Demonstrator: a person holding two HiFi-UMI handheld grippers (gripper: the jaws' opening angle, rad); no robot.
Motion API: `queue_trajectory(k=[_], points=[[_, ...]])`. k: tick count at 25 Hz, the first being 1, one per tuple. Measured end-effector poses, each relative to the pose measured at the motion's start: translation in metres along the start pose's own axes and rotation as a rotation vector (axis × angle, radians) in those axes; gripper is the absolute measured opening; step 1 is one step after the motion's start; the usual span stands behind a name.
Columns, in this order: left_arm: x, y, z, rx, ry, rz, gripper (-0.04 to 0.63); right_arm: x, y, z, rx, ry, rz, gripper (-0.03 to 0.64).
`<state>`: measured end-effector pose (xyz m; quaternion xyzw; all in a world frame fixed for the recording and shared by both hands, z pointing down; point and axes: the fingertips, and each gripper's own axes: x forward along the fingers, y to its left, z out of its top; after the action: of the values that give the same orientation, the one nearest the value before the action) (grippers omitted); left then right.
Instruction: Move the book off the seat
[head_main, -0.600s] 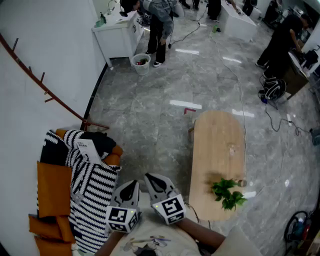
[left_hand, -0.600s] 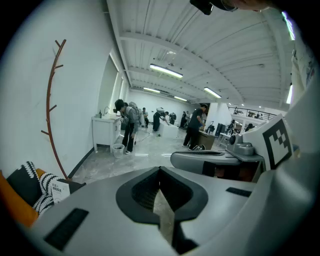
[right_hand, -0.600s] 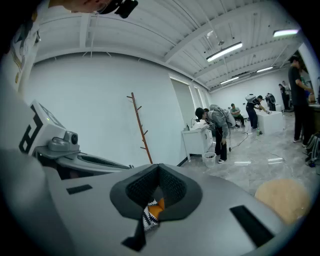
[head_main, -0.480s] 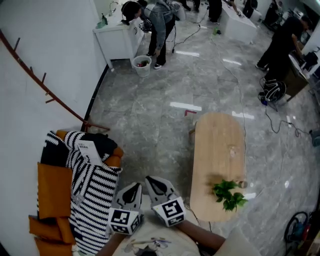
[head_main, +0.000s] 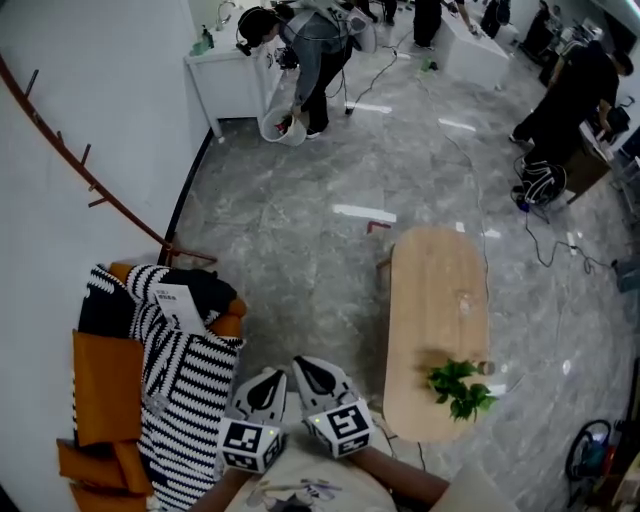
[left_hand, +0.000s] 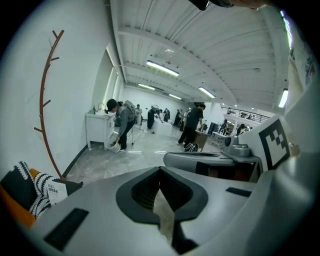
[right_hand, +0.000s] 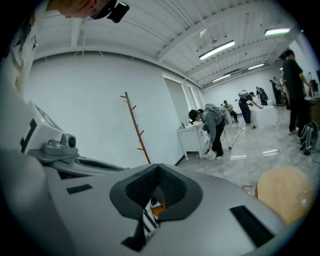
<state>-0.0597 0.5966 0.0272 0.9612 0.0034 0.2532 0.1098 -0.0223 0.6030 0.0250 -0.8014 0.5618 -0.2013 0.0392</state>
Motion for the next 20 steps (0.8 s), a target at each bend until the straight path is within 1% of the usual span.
queue_trajectory(k=[3,5,8,12,14,16,18,20], points=[[-0.004,0.015,0.009,0.004,-0.02,-0.009,0.009,0.015,0.003,0.006,0.028,-0.021,-0.01,0.008],[-0.004,0.041,0.016,0.005,-0.044,-0.004,0.009,0.034,0.006,0.008,0.028,-0.008,-0.027,0.008],[-0.014,0.084,0.021,-0.029,-0.059,-0.002,0.009,0.059,0.023,0.014,0.006,-0.012,-0.044,0.008],[-0.018,0.122,0.028,-0.045,-0.09,-0.028,0.009,0.092,0.055,0.03,-0.072,-0.041,0.014,0.006],[-0.011,0.135,0.027,-0.053,-0.084,-0.05,0.009,0.107,0.066,0.032,-0.113,-0.051,0.023,0.006],[-0.004,0.141,0.022,-0.065,-0.062,-0.069,0.009,0.117,0.071,0.03,-0.149,-0.035,0.014,0.006],[0.005,0.147,0.018,-0.081,-0.039,-0.083,0.009,0.127,0.068,0.024,-0.148,0.003,0.002,0.006],[0.017,0.156,0.018,-0.089,-0.022,-0.086,0.009,0.143,0.054,0.021,-0.117,0.033,-0.016,0.006]])
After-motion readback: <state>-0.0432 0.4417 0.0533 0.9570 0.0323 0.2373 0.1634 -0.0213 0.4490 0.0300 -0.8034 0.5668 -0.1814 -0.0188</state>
